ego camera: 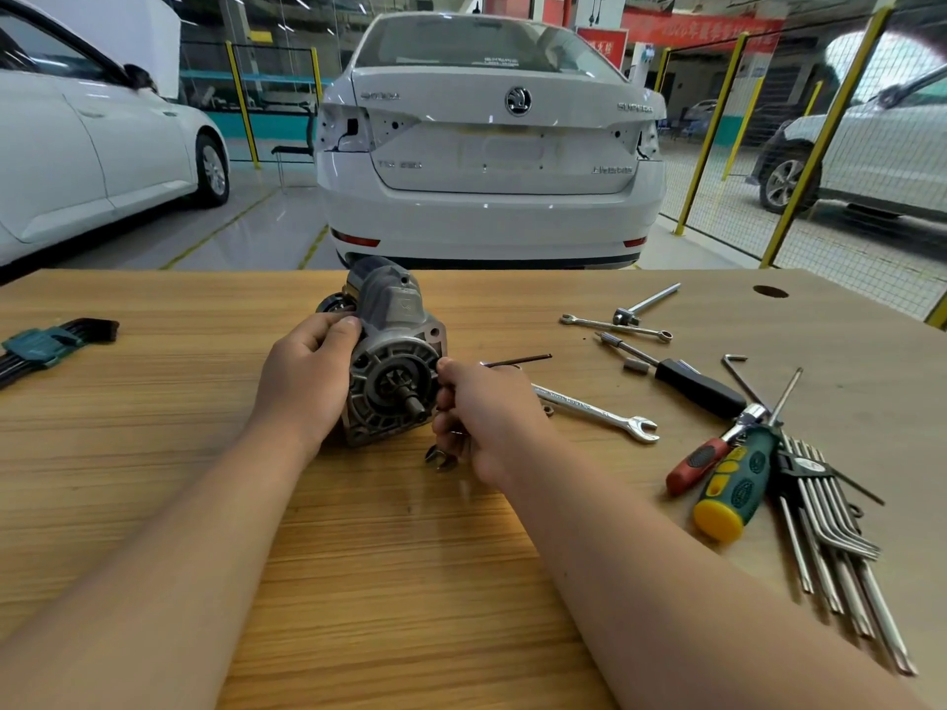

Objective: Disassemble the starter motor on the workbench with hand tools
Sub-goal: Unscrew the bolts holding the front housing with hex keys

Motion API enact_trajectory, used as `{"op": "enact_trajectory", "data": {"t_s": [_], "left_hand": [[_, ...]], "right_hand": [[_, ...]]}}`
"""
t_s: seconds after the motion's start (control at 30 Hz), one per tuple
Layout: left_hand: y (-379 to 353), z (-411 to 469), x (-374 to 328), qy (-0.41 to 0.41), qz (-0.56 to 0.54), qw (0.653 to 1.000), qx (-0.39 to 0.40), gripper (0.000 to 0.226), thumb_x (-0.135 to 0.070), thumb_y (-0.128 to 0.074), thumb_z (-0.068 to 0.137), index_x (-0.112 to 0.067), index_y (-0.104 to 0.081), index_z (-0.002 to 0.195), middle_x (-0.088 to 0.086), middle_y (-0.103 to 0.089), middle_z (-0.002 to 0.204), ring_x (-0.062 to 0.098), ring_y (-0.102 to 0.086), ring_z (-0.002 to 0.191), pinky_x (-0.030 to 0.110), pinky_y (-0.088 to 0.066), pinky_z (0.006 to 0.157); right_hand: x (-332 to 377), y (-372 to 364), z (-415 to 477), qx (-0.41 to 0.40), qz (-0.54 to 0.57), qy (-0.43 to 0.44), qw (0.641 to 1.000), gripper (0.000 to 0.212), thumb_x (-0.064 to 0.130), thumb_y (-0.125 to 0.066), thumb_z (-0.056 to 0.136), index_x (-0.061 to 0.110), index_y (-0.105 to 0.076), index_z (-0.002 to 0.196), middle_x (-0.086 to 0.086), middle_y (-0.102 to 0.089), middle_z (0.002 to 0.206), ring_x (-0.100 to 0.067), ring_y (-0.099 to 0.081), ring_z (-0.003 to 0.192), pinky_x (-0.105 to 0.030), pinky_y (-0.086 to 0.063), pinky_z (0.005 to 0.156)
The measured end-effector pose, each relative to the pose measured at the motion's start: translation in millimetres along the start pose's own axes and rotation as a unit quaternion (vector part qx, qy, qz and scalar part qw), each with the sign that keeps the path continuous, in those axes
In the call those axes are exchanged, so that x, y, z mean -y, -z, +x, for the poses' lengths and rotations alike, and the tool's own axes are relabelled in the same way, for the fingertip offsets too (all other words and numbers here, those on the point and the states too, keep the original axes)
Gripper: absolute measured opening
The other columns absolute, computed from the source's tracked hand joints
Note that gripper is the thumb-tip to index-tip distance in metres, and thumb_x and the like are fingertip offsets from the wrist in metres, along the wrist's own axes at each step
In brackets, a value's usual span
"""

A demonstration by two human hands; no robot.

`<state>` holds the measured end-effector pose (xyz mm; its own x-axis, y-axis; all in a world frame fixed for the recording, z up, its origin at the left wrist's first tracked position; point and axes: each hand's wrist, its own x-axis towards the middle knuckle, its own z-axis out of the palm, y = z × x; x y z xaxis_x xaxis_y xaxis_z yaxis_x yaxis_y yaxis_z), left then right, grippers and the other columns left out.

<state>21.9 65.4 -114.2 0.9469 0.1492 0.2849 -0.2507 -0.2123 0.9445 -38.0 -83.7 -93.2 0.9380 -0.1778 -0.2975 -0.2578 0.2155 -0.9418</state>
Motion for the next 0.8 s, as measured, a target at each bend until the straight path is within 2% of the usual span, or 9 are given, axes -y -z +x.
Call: {"op": "enact_trajectory", "data": {"t_s": [0.1,0.3,0.43,0.5,0.57,0.63,0.7,0.8], "left_hand": [[0.3,0.3,-1.4,-0.002,0.015,1.0,0.005,0.016,-0.044,-0.051,0.094,-0.041,-0.065,0.091,-0.015,-0.067,0.092,0.003,-0.06,0.088,0.023,-0.042,0.066],[2.8,-4.1,-5.5,-0.047,0.075,0.996,0.015,0.018,-0.05,-0.053,0.093,-0.038,-0.066,0.098,-0.02,-0.064,0.089,-0.012,-0.056,0.08,0.013,-0.035,0.063],[5.2,-9.6,-9.2,-0.105,0.096,0.989,0.051,0.02,-0.06,-0.056,0.08,-0.046,-0.058,0.094,-0.025,-0.058,0.102,-0.009,-0.052,0.097,0.013,-0.036,0.074],[5.9,-11.7,-10.4,-0.12,0.11,0.985,0.062,0.031,-0.067,-0.055,0.07,-0.049,-0.052,0.094,-0.031,-0.05,0.104,-0.016,-0.047,0.097,0.012,-0.034,0.075],[6.1,-12.0,-10.7,-0.129,0.124,0.982,0.059,0.039,-0.067,-0.059,0.068,-0.046,-0.05,0.1,-0.035,-0.046,0.103,-0.02,-0.043,0.092,0.011,-0.033,0.073],[6.4,-10.9,-9.7,-0.135,0.131,0.981,0.053,0.049,-0.069,-0.06,0.067,-0.042,-0.05,0.106,-0.036,-0.044,0.103,-0.021,-0.041,0.092,0.01,-0.032,0.073],[6.8,-10.8,-9.5,-0.137,0.131,0.981,0.048,0.058,-0.076,-0.056,0.062,-0.04,-0.051,0.108,-0.034,-0.045,0.103,-0.018,-0.043,0.093,0.01,-0.032,0.073],[6.7,-11.6,-9.5,-0.133,0.131,0.981,0.044,0.064,-0.076,-0.062,0.063,-0.034,-0.055,0.112,-0.026,-0.049,0.104,-0.004,-0.047,0.098,0.01,-0.031,0.073]], "right_hand": [[-0.2,1.8,0.3,-0.005,-0.032,0.027,0.999,0.02,0.025,-0.058,0.095,0.01,-0.061,0.082,0.0,-0.055,0.059,-0.011,-0.051,0.04,-0.021,-0.044,0.042],[1.0,5.6,1.5,-0.026,-0.118,0.115,0.986,0.024,0.026,-0.057,0.096,0.007,-0.059,0.081,0.001,-0.056,0.055,-0.011,-0.054,0.039,-0.024,-0.046,0.042],[1.0,8.0,3.7,-0.032,-0.077,0.107,0.991,0.023,0.025,-0.058,0.096,0.009,-0.059,0.08,0.005,-0.057,0.049,-0.01,-0.052,0.038,-0.026,-0.045,0.044],[1.0,9.6,4.2,-0.021,-0.032,0.082,0.996,0.024,0.024,-0.058,0.097,0.008,-0.06,0.079,0.005,-0.057,0.047,-0.01,-0.05,0.037,-0.026,-0.045,0.045],[0.8,11.0,4.9,-0.016,-0.027,0.074,0.997,0.026,0.025,-0.057,0.098,0.007,-0.06,0.079,0.002,-0.058,0.05,-0.011,-0.05,0.038,-0.024,-0.044,0.042],[0.1,12.0,5.8,-0.022,-0.071,0.087,0.993,0.026,0.027,-0.055,0.098,0.007,-0.061,0.082,0.0,-0.062,0.057,-0.012,-0.053,0.038,-0.023,-0.044,0.04],[0.0,14.1,6.8,-0.033,-0.161,0.12,0.979,0.028,0.032,-0.053,0.099,0.01,-0.062,0.084,-0.002,-0.067,0.066,-0.011,-0.057,0.039,-0.024,-0.046,0.042],[2.2,18.4,8.3,-0.05,-0.3,0.186,0.934,0.031,0.038,-0.051,0.098,0.016,-0.062,0.079,-0.004,-0.07,0.071,-0.016,-0.062,0.052,-0.034,-0.053,0.057]]}}
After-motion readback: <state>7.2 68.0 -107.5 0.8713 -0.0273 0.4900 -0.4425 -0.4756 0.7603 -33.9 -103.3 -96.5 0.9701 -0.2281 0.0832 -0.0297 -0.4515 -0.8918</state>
